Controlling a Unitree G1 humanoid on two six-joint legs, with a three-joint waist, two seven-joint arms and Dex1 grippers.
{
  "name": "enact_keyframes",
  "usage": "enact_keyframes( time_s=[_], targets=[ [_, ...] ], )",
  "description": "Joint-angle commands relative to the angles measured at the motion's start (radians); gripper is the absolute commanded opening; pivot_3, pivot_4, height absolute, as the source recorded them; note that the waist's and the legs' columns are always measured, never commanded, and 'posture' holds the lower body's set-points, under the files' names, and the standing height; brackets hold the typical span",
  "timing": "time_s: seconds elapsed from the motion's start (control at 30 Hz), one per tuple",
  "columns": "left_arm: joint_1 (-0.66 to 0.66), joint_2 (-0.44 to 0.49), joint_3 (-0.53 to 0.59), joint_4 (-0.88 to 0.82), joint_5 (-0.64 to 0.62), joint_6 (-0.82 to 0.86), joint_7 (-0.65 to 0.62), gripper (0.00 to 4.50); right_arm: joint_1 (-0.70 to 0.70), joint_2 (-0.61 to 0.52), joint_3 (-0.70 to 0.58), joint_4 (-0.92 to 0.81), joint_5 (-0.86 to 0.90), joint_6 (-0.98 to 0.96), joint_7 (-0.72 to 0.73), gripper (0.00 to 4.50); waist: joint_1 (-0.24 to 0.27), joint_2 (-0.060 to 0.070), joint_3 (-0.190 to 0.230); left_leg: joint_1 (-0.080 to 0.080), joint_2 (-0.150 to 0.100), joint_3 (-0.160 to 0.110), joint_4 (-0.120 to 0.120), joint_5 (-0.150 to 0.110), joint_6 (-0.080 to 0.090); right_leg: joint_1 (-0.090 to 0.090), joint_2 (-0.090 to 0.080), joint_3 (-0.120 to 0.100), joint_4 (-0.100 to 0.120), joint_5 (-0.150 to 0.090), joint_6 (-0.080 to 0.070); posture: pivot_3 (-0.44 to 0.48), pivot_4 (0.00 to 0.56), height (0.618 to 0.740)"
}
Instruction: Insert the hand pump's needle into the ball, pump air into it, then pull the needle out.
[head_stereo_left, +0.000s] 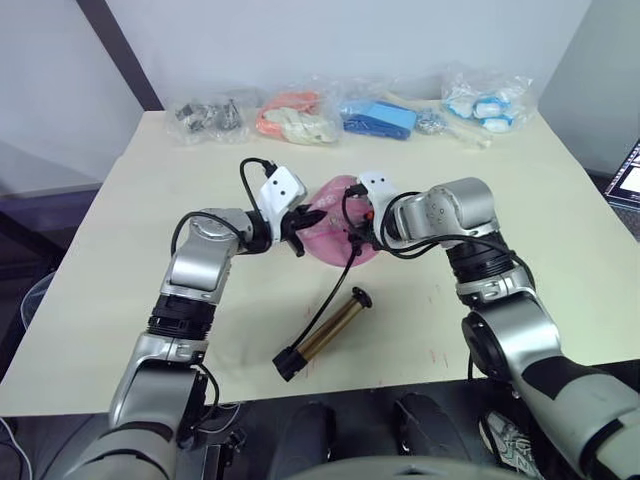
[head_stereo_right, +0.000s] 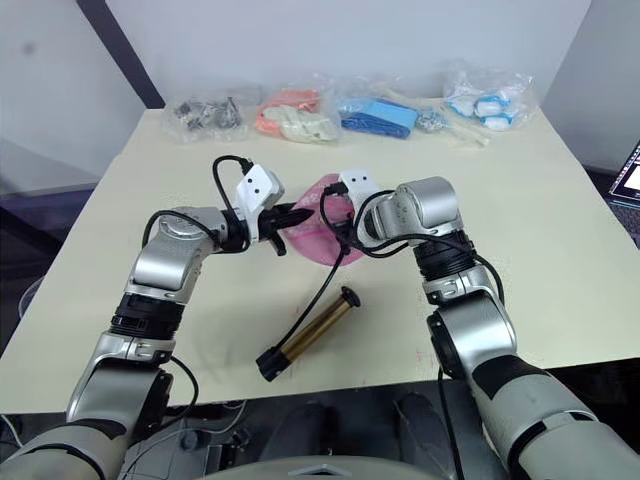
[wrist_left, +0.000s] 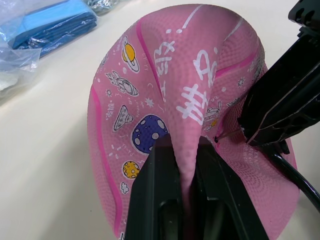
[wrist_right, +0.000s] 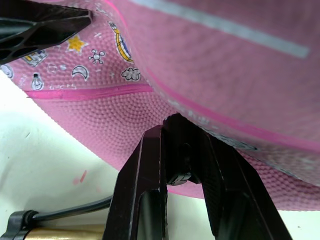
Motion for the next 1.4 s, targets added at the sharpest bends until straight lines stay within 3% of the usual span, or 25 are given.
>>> enact_keyframes(
  time_s=[0.03,0.43,0.73,0.97,1.17,1.4],
  targets=[
    [0.054,-0.042,-0.124,-0.018,-0.008,0.053,-0.072,0.04,-0.038,0.059,-0.023,0.026,-0.037,-0.115,-0.038,0.39,-0.004,0.0,-0.003,0.002,0.0,0.0,-0.001,0.0,0.0,0.001,0.0,0.0,0.0,0.0,-0.001,0.0,0.15,0.74],
    [0.065,-0.064,-0.124,-0.026,0.002,0.069,-0.071,0.04,-0.077,0.128,-0.077,0.14,-0.085,-0.172,-0.043,0.39,-0.008,-0.001,-0.01,0.005,0.001,-0.002,-0.004,0.0,0.0,0.001,0.001,0.0,0.001,-0.001,-0.003,0.0,0.15,0.74],
    [0.077,-0.073,-0.117,-0.031,0.013,0.069,-0.068,0.04,-0.069,0.144,-0.085,0.17,-0.114,-0.217,-0.033,0.39,-0.01,-0.004,-0.016,0.018,0.002,-0.002,-0.012,0.0,0.0,0.007,0.0,0.002,0.0,-0.002,-0.006,0.0,0.15,0.74],
    [0.058,-0.085,-0.093,0.007,0.036,0.058,-0.028,0.04,0.043,0.066,0.013,-0.04,-0.115,-0.168,0.069,0.39,-0.003,-0.005,-0.019,0.017,0.002,-0.004,-0.013,0.0,0.0,0.007,-0.001,0.001,0.0,-0.003,-0.007,0.0,0.15,0.74],
    [0.036,-0.089,-0.082,0.048,0.051,0.042,-0.016,0.04,0.109,0.043,0.014,-0.204,-0.1,-0.072,0.062,0.39,0.011,-0.001,-0.016,0.014,0.001,-0.006,-0.013,0.0,-0.001,0.006,-0.002,-0.001,-0.001,-0.003,-0.007,0.0,0.15,0.74],
    [0.019,-0.091,-0.086,0.071,0.06,0.019,-0.025,0.04,0.128,0.037,0.009,-0.276,-0.09,-0.021,0.061,0.39,0.024,0.0,-0.014,0.009,0.0,-0.007,-0.013,0.0,-0.001,0.002,-0.002,-0.002,-0.001,-0.003,-0.007,0.0,0.15,0.74]
  ],
)
